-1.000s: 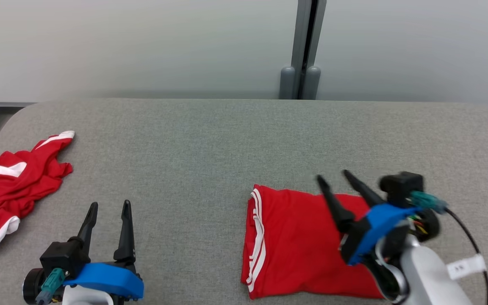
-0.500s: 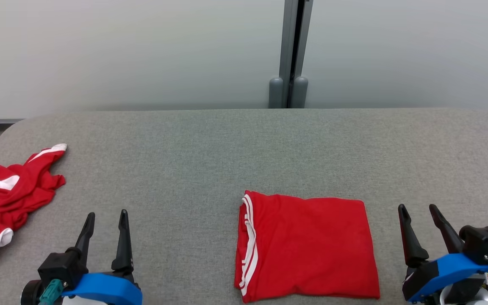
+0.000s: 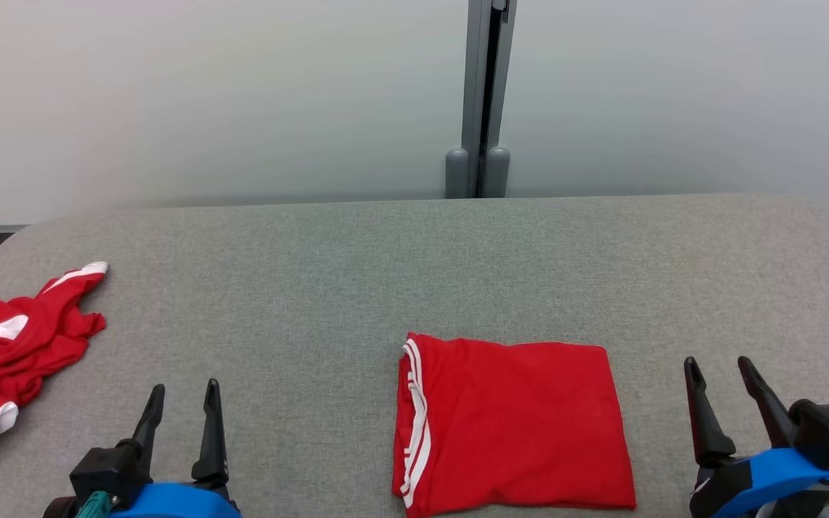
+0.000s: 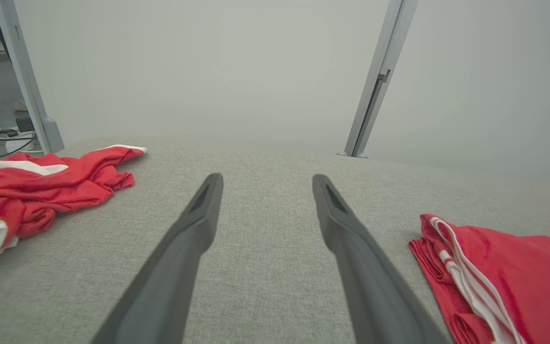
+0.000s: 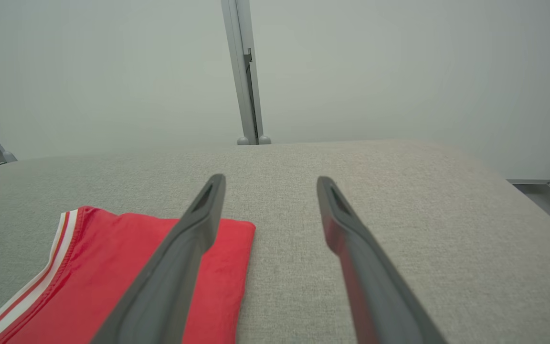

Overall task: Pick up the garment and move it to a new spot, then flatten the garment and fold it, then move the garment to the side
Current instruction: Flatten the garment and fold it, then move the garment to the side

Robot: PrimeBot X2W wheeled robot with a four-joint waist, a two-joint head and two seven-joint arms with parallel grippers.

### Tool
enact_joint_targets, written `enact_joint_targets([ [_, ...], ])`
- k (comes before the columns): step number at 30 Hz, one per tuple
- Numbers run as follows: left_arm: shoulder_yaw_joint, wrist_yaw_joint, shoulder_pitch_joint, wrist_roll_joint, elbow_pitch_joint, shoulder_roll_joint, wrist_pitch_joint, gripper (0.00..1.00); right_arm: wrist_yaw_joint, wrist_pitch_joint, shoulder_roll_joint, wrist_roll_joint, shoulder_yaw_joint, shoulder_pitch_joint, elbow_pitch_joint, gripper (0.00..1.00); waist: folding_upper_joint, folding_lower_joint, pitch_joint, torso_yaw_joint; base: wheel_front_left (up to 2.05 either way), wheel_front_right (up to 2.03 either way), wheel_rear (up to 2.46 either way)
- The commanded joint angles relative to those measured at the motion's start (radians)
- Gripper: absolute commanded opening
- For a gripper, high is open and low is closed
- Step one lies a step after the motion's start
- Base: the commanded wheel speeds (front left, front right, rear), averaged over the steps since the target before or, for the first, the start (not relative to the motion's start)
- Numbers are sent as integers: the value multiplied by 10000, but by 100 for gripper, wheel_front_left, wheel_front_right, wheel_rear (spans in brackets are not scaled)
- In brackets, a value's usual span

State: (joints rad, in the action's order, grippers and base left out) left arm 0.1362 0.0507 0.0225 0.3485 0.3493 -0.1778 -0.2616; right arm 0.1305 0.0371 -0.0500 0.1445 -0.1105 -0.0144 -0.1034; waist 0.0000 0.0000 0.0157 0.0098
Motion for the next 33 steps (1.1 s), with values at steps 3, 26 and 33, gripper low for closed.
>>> enact_joint_targets([
  [3, -23, 29, -79, -71, 67, 13, -45, 100, 3, -13, -15, 140, 56, -129, -77, 100, 0, 0, 27, -10, 0, 0, 0],
  [26, -145, 122, 73, -201, -19, 68, -45, 100, 5, -2353, -13, 750, 494, 900, -953, 100, 0, 0, -170, -32, 0, 0, 0],
  [33, -9, 182, 382, -368, -176, 150, -44, 100, 5, -3627, -20, 860, 504, 2097, -2696, 100, 0, 0, -610, 131, 0, 0, 0],
])
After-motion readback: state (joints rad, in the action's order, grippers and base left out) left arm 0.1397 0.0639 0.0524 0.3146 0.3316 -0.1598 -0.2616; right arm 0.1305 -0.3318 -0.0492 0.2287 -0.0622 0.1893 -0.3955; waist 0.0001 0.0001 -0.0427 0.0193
